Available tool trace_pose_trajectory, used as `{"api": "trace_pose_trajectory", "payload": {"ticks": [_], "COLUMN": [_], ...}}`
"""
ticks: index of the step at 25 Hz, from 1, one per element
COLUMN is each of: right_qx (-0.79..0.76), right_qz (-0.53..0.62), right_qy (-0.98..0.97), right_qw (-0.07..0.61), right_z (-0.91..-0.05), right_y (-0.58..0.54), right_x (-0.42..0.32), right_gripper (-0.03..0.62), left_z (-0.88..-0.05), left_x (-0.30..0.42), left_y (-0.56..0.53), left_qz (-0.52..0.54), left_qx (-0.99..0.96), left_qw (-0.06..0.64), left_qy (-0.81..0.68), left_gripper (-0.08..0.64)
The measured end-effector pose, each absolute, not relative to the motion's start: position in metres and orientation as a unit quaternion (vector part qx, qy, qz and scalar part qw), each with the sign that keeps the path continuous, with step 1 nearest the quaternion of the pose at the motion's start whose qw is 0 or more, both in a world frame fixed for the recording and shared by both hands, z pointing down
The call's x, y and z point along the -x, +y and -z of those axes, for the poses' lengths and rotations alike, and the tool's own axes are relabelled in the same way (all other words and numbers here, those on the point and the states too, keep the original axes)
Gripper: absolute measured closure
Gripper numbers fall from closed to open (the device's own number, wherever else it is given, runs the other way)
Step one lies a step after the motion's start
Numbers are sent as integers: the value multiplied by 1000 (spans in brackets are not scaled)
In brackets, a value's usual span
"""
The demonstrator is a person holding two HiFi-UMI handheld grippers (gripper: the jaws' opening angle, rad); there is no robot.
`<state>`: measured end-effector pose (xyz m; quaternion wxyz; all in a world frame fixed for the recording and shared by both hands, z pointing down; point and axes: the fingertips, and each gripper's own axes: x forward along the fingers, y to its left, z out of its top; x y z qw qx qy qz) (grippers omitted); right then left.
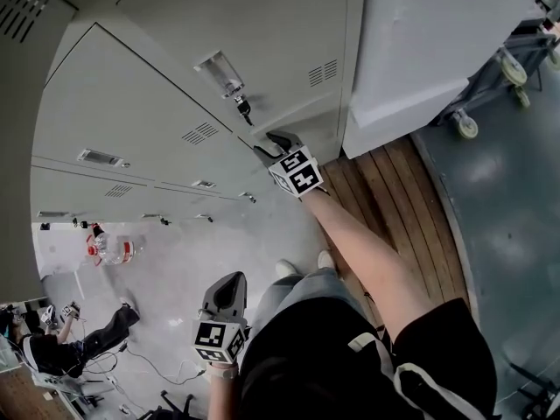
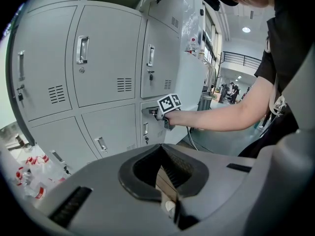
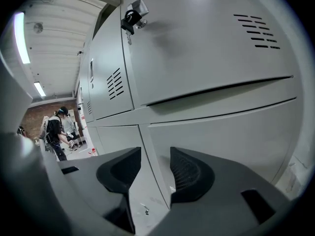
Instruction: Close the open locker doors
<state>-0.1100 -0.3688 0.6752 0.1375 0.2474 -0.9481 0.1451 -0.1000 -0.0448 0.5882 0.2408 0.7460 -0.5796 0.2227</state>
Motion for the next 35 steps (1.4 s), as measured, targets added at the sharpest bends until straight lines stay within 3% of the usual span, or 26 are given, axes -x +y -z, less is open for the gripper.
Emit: {"api": "trace_pose_trajectory", "payload": {"ticks": [18,29,35], "right_qx": [-248,-273,-293], "right_qz": [-144,-130,-115], "right_qy": [-950,-949,-946], "right_qw": [126,86,70], "right_z": [-649,-577,-530], "right_y": [-338,-274,-245], "right_x": [70,10,-23], "right_gripper": [387,465,474], "left_z": [-577,-539,-498], "left_x": [88,81,82], "left_y": [-62,-81,-98], "left_qz": [-208,-187,-166], "left_qx": [-770,-783,-784], "left_qw": [208,143,86], "left_qy": [-566,-575,-592], "left_gripper": [541,540,540]}}
